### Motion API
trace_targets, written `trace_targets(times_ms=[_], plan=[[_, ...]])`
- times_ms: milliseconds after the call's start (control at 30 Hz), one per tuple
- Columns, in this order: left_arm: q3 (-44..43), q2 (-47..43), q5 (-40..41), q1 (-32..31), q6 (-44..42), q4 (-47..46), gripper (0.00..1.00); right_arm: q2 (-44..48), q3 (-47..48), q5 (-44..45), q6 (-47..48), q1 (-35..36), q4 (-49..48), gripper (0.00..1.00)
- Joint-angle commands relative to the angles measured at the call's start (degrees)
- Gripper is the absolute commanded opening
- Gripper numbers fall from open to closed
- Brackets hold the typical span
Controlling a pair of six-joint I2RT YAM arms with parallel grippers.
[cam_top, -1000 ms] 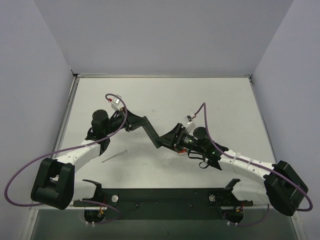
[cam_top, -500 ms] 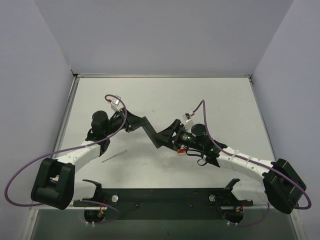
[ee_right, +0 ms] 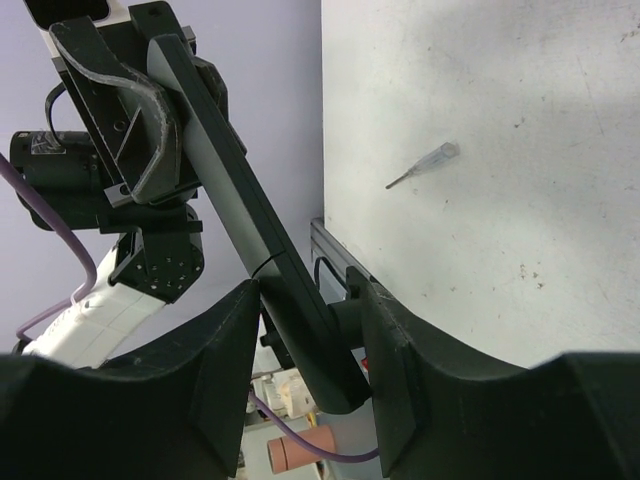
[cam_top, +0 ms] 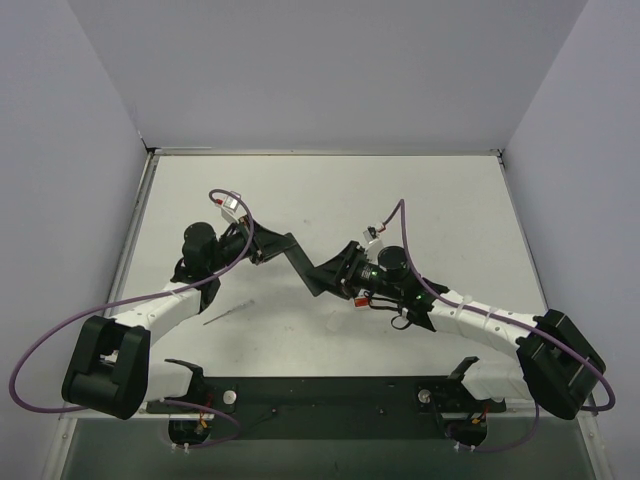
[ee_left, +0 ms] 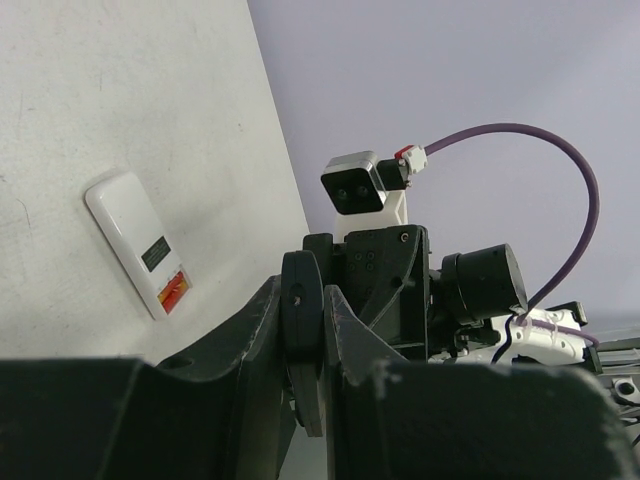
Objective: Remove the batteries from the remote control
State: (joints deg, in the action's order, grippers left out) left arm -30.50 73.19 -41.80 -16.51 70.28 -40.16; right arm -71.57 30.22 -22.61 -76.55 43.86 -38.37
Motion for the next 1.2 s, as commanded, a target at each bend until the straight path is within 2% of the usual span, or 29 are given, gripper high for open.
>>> trace_targets(times_ms=[0,167,433,867,1000,1167], plan=[[-0.2,-1.2,0.3,-0.1,0.6,-4.3,0.00,1.3,-0.6,-0.2,-0.4,-0.1,-4.0,0.38],[0.1,-1.0,0.6,0.1,1.1,-4.1,0.00,2.5,-2.7,-0.4,-0.1,-0.1,-4.4,0.29],[0.0,-0.6,1.0,0.2,0.8,-4.0,0.00,3.4,-3.8,-1.6,1.1,0.0,-4.1,0.26],[-0.9,1.7,2.2,1.0,-3.0,-0.8,0.00,3.7,-4.4,-0.6,1.8,-0.3,-1.4,0.34],[-1.0,3.4,1.7,1.3,-3.6,-1.2,0.00,3.2,-4.5,-0.5,1.6,-0.6,-1.1,0.42],[-0.7,5.6,1.3,1.3,-3.2,-2.7,0.00,2.7,-5.0,-0.8,1.5,-1.1,-2.3,0.29]])
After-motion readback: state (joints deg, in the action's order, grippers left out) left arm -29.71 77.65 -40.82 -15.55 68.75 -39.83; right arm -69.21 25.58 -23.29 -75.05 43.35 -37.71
